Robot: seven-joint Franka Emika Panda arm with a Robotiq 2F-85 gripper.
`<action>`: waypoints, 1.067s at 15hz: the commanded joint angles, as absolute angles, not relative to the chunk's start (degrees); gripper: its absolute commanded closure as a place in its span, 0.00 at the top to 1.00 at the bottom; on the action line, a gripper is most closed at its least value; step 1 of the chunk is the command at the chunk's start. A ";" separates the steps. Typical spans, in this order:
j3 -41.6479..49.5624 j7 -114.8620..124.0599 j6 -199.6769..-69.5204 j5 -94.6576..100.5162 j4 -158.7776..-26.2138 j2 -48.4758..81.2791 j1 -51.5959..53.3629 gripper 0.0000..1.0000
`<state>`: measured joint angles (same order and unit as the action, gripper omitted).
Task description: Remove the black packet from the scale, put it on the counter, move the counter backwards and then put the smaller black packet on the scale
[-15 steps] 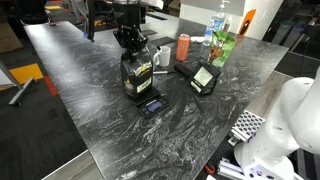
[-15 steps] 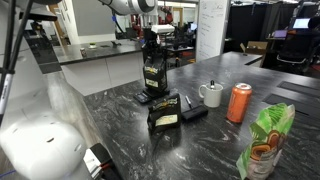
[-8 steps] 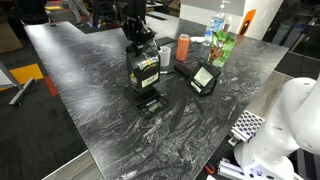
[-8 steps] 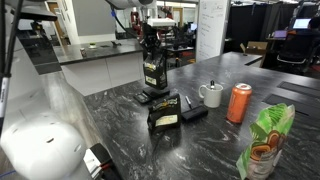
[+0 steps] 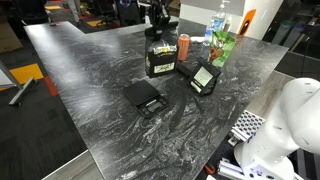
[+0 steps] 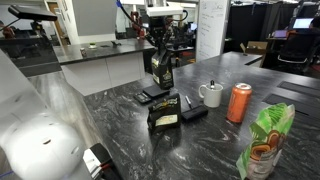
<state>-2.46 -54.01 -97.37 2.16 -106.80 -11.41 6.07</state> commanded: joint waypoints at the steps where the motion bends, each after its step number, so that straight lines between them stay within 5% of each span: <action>1: -0.21 -49.80 -99.80 2.13 -112.54 -15.59 4.10 0.01; 13: 3.66 -34.91 -111.54 0.56 -122.71 -15.24 2.46 0.01; 15: 3.57 -34.55 -108.45 -0.05 -121.74 -14.63 3.06 0.28; 16: 3.03 -33.10 -107.08 0.84 -120.97 -14.66 3.12 0.33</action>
<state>4.06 -35.45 -109.93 0.28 -122.31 -14.47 3.23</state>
